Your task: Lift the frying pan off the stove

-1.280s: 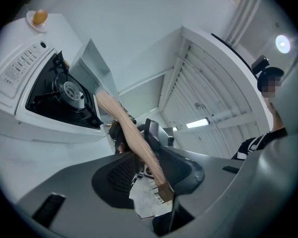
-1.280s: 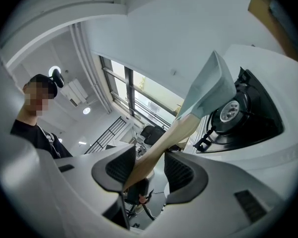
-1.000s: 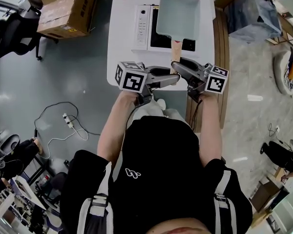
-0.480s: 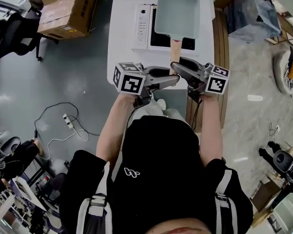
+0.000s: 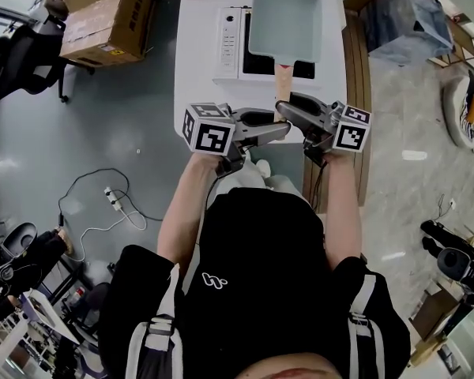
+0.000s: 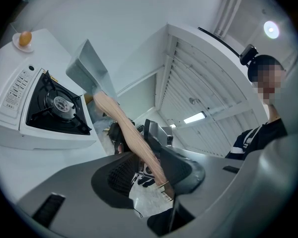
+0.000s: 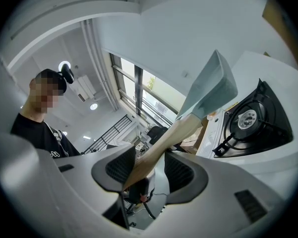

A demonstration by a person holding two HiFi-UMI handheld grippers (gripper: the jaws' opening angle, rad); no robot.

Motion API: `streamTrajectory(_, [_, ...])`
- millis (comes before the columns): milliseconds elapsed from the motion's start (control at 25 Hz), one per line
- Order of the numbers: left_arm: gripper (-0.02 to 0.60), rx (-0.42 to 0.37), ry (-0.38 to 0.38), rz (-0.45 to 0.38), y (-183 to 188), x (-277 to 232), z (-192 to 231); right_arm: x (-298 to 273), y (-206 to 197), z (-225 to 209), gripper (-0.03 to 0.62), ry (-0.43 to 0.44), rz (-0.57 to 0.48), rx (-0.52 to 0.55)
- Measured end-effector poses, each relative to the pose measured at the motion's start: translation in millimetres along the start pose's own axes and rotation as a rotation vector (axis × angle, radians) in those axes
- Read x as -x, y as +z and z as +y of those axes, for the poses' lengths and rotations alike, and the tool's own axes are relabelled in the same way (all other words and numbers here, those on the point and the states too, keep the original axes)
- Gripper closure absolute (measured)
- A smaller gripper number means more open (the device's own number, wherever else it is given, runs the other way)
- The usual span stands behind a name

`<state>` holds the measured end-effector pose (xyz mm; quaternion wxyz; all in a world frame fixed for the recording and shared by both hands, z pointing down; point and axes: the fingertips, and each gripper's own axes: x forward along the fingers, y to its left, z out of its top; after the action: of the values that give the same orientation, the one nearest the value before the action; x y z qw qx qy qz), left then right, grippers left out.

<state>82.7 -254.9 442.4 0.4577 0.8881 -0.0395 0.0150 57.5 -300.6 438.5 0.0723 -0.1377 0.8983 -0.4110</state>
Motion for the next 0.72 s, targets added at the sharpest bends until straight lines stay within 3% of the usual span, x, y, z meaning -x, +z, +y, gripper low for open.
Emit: streamTrajectory(720, [0.417,-0.036,0.002,0.005,4.0,6.5,-8.5,-5.4,4.3,10.4,0.402,0.011,-0.003,0.020])
